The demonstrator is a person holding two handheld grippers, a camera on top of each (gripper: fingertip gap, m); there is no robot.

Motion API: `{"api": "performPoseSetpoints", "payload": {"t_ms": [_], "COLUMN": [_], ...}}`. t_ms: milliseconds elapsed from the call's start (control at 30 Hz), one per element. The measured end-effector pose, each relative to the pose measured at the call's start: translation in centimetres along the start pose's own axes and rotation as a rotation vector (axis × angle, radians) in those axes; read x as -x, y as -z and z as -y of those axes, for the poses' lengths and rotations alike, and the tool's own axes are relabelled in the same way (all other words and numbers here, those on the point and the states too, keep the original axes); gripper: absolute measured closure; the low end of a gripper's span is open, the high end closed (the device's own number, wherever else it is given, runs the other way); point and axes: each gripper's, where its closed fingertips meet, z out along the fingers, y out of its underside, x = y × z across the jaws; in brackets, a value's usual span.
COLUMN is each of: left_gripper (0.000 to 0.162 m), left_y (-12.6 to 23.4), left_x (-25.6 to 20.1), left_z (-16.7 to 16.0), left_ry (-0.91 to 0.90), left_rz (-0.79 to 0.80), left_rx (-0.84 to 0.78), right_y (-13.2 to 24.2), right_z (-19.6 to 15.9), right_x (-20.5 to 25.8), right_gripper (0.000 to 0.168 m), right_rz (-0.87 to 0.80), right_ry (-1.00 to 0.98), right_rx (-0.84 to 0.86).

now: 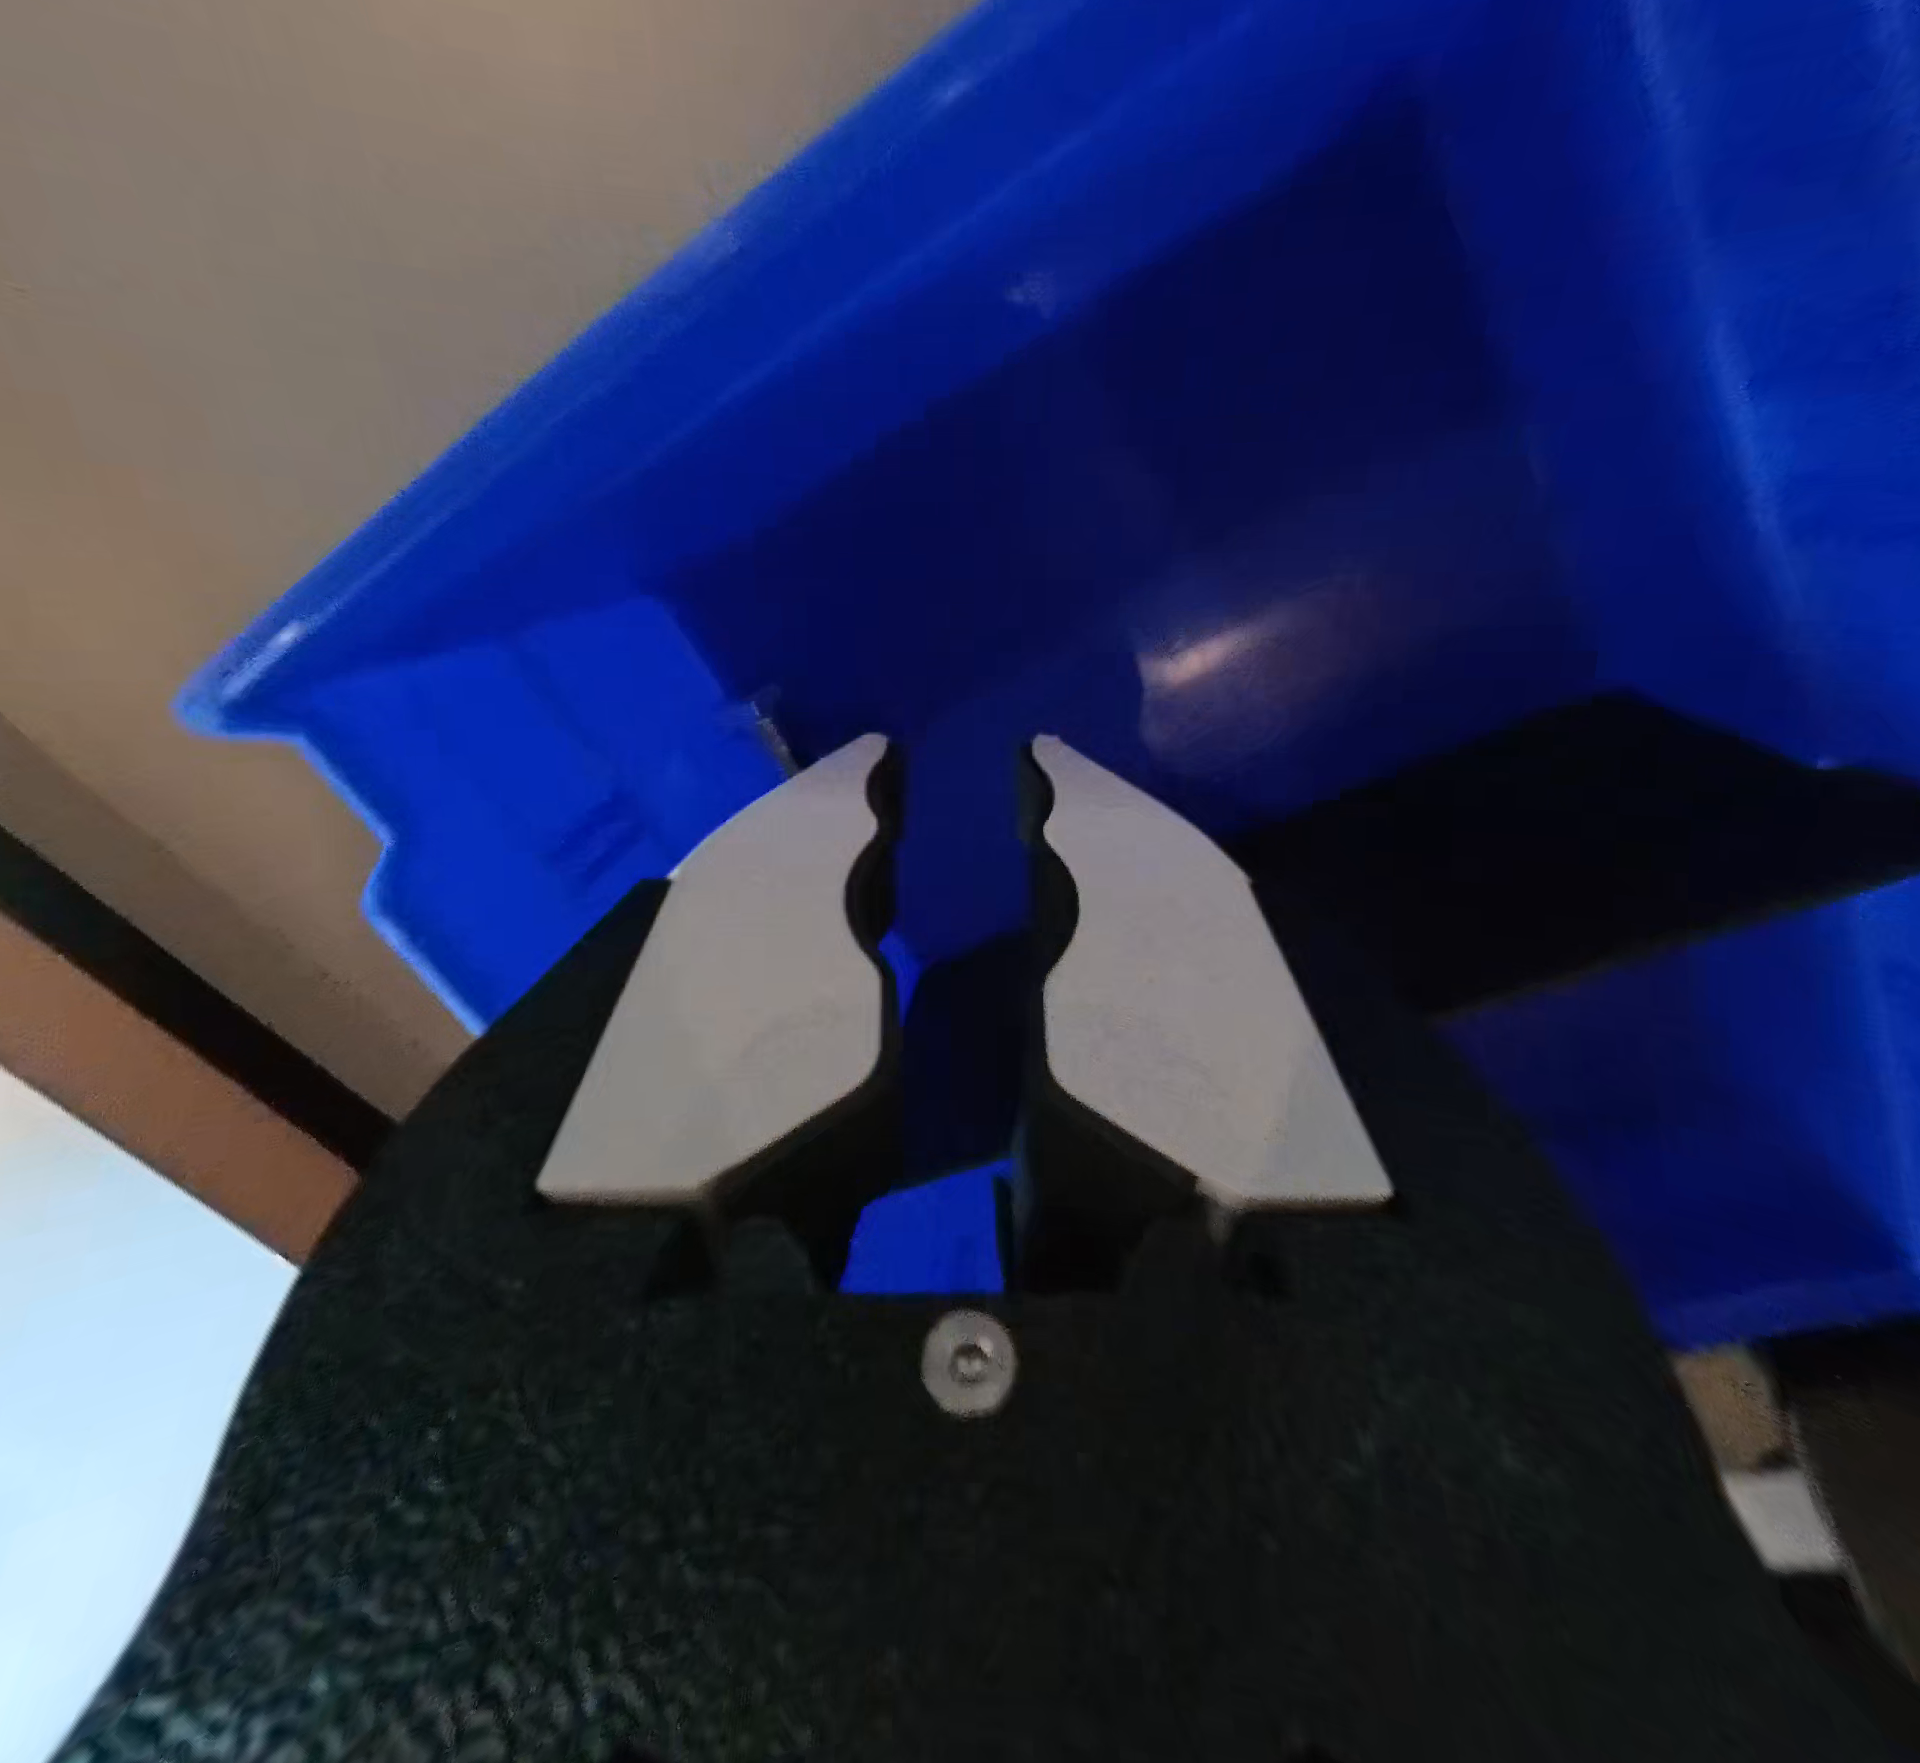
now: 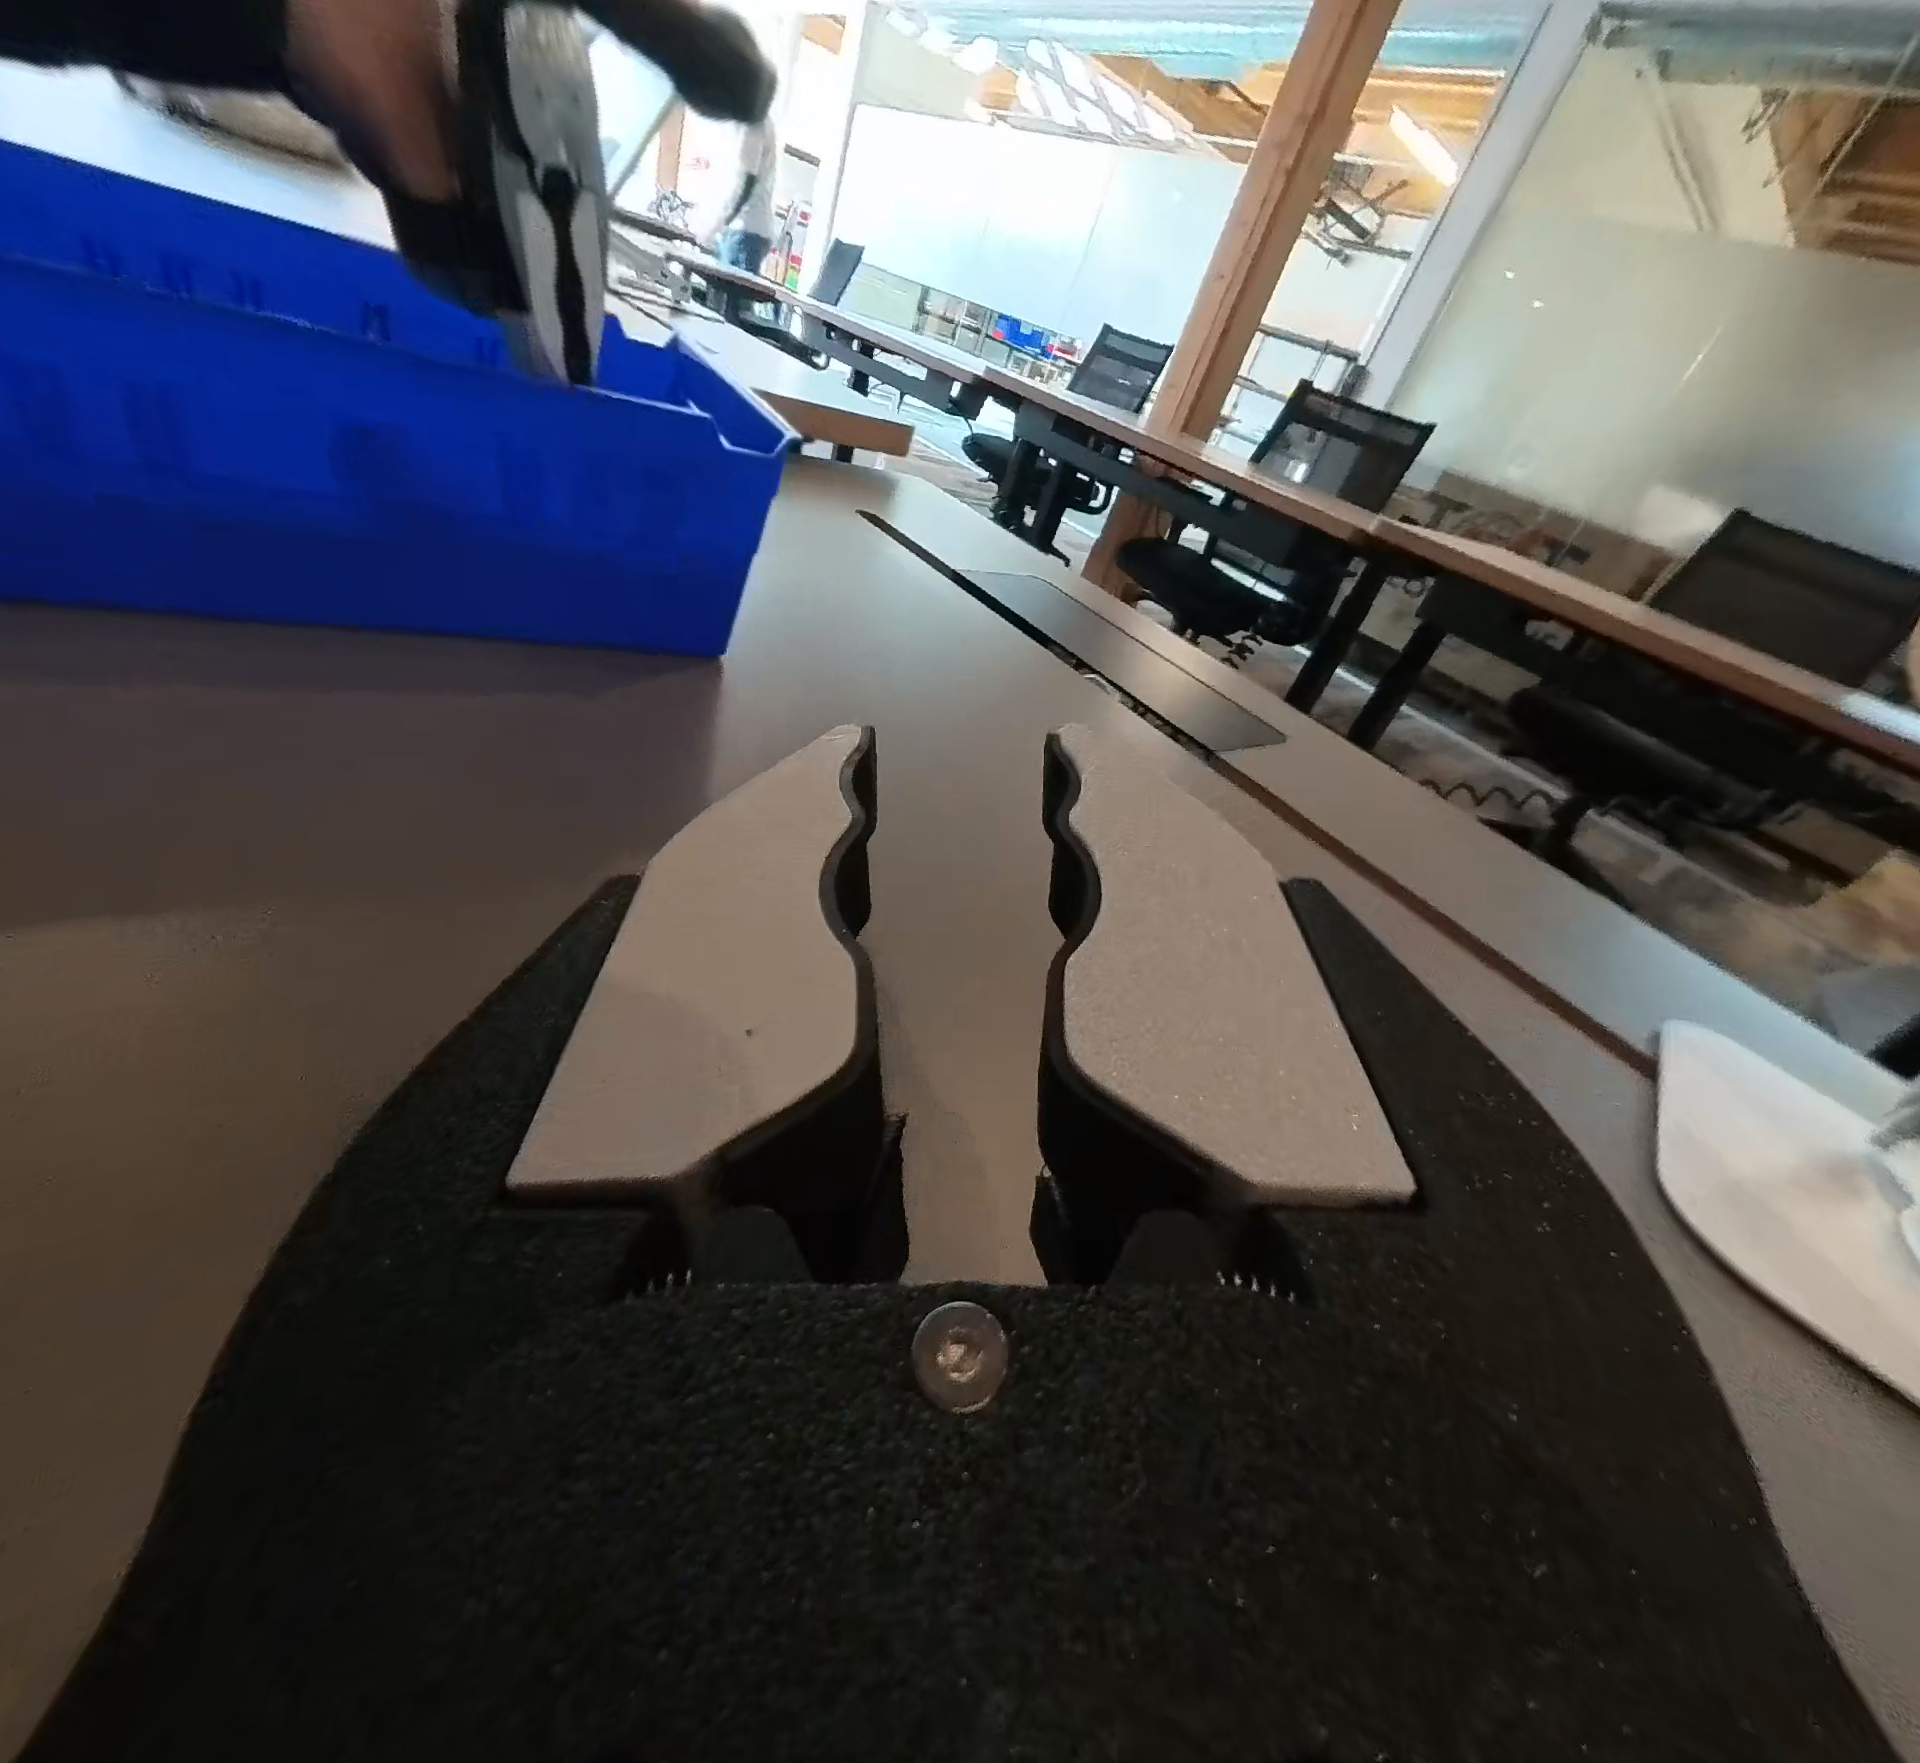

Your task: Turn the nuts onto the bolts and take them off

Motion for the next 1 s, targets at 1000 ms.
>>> {"api": "performPoseSetpoints", "payload": {"t_ms": [1000], "left_gripper": [0.146], "left_y": [4.5], "left_x": [-0.7], "left_z": [1.5], "left_ry": [-0.010], "left_rz": [0.131], "left_rx": [0.030], "right_y": [0.1], "right_z": [0.0], "right_x": [-0.4], "right_gripper": [0.140], "right_rz": [-0.006], "right_ry": [-0.030], "right_rx": [-0.013]}}
